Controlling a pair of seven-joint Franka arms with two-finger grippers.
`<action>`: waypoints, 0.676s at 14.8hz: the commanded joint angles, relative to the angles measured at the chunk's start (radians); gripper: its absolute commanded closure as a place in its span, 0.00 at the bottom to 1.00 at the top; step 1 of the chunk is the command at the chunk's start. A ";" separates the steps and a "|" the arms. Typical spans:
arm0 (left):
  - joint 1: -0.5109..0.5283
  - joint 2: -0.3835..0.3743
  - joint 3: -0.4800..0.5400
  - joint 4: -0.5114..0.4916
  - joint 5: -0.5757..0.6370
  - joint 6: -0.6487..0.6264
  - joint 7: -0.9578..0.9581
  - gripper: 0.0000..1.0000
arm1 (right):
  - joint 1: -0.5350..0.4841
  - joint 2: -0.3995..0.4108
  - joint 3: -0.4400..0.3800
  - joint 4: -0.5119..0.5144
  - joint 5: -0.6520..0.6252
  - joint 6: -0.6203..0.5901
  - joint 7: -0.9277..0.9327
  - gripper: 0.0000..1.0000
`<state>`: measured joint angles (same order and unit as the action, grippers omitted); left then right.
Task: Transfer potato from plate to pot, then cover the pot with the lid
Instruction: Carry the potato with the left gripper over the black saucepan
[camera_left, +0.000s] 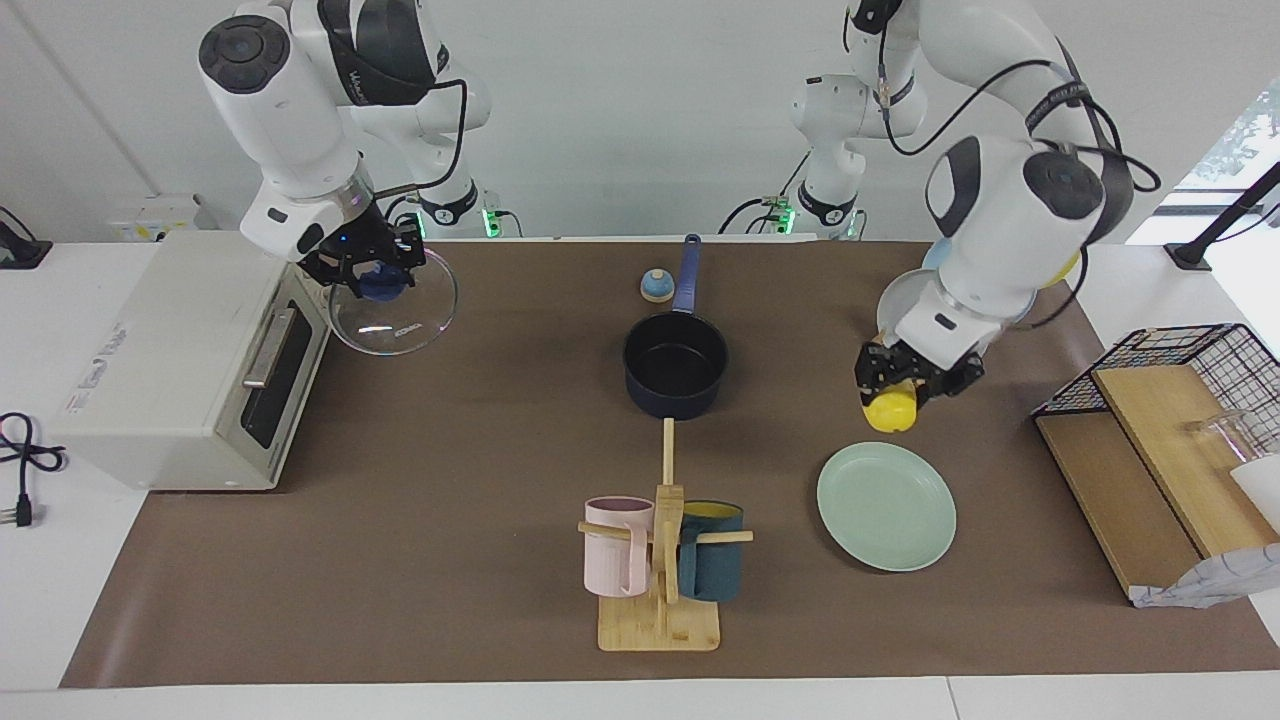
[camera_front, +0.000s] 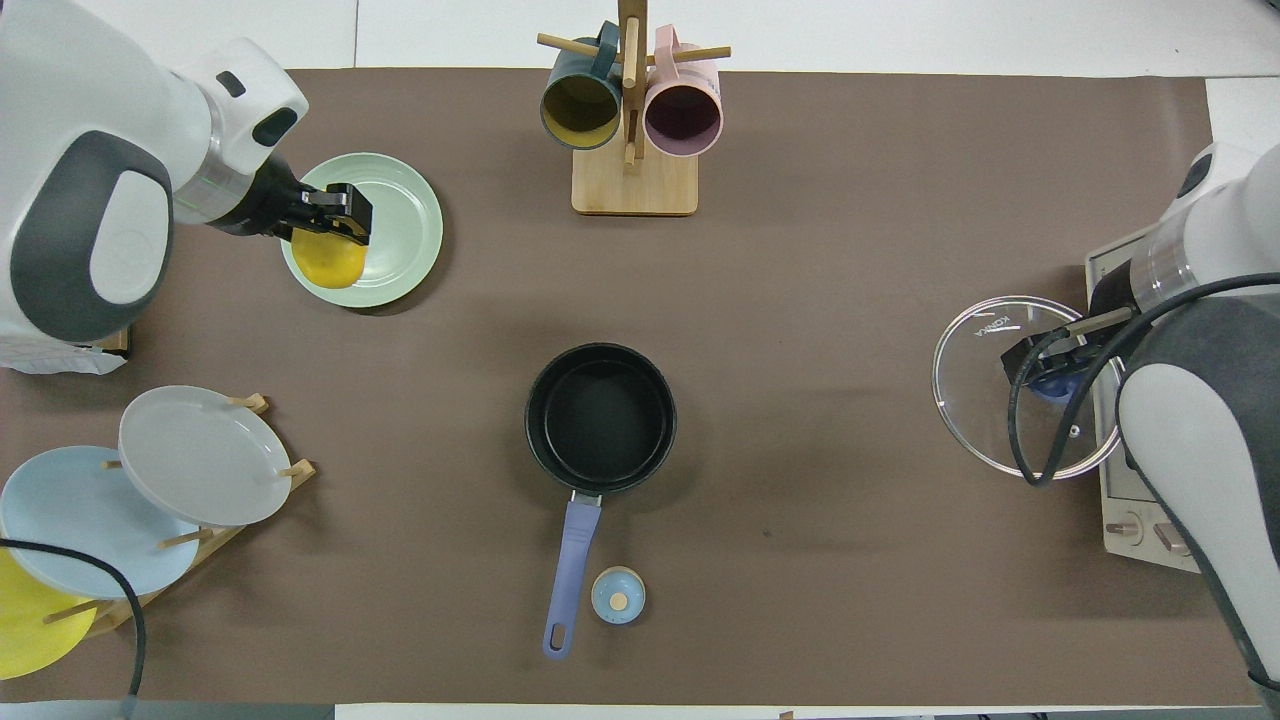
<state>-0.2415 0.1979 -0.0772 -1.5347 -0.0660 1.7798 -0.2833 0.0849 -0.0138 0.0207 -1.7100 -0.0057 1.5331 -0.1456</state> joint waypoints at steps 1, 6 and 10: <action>-0.148 -0.113 0.014 -0.177 -0.009 0.026 -0.309 1.00 | -0.005 -0.014 0.005 -0.010 -0.011 0.005 0.014 1.00; -0.324 -0.181 0.013 -0.436 -0.011 0.274 -0.563 1.00 | -0.005 -0.014 0.007 -0.011 -0.005 0.019 0.020 1.00; -0.389 -0.112 0.014 -0.534 -0.011 0.490 -0.548 1.00 | -0.005 -0.014 0.007 -0.013 -0.004 0.019 0.029 1.00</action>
<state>-0.5978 0.0751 -0.0835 -2.0093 -0.0661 2.1669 -0.8397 0.0849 -0.0138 0.0209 -1.7101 -0.0057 1.5384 -0.1432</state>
